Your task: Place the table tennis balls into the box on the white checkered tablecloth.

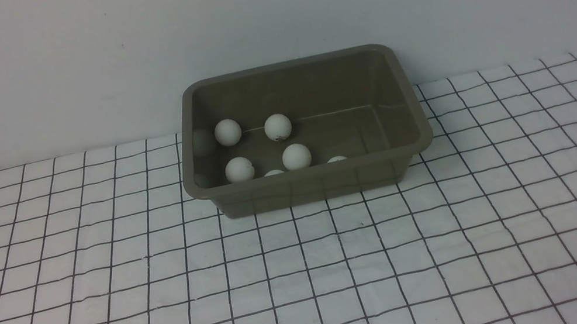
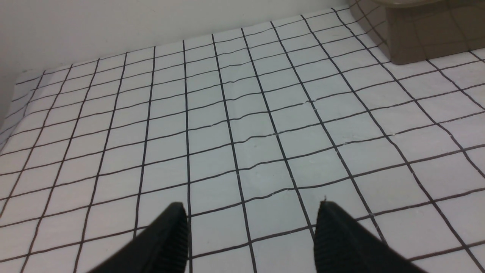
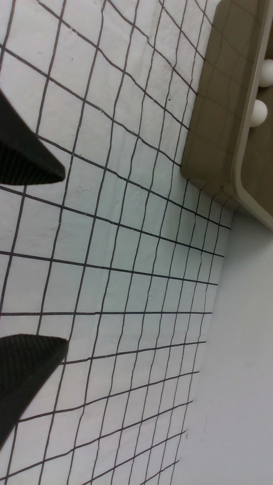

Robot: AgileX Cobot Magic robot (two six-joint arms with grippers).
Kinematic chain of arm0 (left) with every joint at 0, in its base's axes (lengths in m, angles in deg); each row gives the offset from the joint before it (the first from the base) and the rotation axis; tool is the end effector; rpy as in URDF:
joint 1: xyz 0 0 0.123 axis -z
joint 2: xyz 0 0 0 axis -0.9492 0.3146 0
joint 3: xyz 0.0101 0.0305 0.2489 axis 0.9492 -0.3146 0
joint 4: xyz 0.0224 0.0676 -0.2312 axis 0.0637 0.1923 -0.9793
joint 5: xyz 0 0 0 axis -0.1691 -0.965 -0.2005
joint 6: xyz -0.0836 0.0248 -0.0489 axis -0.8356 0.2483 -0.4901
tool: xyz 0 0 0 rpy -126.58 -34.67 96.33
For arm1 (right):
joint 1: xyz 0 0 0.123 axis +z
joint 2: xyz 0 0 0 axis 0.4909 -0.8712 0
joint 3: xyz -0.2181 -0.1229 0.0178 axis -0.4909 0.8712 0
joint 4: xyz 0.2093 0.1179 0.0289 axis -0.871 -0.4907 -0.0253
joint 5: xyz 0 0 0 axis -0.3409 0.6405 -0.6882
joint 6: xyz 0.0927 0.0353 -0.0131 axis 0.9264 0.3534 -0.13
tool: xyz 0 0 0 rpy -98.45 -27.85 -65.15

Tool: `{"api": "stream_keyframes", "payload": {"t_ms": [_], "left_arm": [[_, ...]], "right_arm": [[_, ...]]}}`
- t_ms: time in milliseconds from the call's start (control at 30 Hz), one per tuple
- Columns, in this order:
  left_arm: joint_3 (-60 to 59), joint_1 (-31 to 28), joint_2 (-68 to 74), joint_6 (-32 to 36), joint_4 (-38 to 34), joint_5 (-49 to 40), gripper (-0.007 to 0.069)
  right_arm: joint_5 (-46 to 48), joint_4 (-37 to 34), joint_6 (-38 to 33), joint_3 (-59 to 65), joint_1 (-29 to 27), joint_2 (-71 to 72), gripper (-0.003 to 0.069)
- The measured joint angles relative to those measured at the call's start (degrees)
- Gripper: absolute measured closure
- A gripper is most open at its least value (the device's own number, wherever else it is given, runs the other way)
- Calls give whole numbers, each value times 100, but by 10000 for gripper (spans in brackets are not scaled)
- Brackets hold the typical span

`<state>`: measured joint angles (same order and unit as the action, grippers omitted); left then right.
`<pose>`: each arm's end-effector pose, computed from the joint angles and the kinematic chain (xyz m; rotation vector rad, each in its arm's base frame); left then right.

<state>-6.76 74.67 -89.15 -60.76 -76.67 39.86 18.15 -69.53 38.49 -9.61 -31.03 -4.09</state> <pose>0.0854 -0.0012 0.1684 0.1337 1.8748 0.0737 0.0796 0.0200 0.1756 -0.3358 1.8967 0.0480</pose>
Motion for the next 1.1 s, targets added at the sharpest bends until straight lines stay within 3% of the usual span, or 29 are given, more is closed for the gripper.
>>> {"api": "stream_keyframes", "payload": {"t_ms": [233, 400, 533, 633, 1100], "left_arm": [[0, 0, 0, 0, 0, 0, 219], [0, 0, 0, 0, 0, 0, 219], [0, 0, 0, 0, 0, 0, 219], [0, 0, 0, 0, 0, 0, 219], [0, 0, 0, 0, 2, -5, 219]], "right_arm": [[0, 296, 109, 0, 0, 0, 177], [-122, 721, 1099, 0, 0, 0, 177], [-253, 1463, 2560, 0, 0, 0, 177], [-265, 1941, 2972, 0, 0, 0, 177], [-435, 2013, 3142, 177, 0, 2, 177]]}}
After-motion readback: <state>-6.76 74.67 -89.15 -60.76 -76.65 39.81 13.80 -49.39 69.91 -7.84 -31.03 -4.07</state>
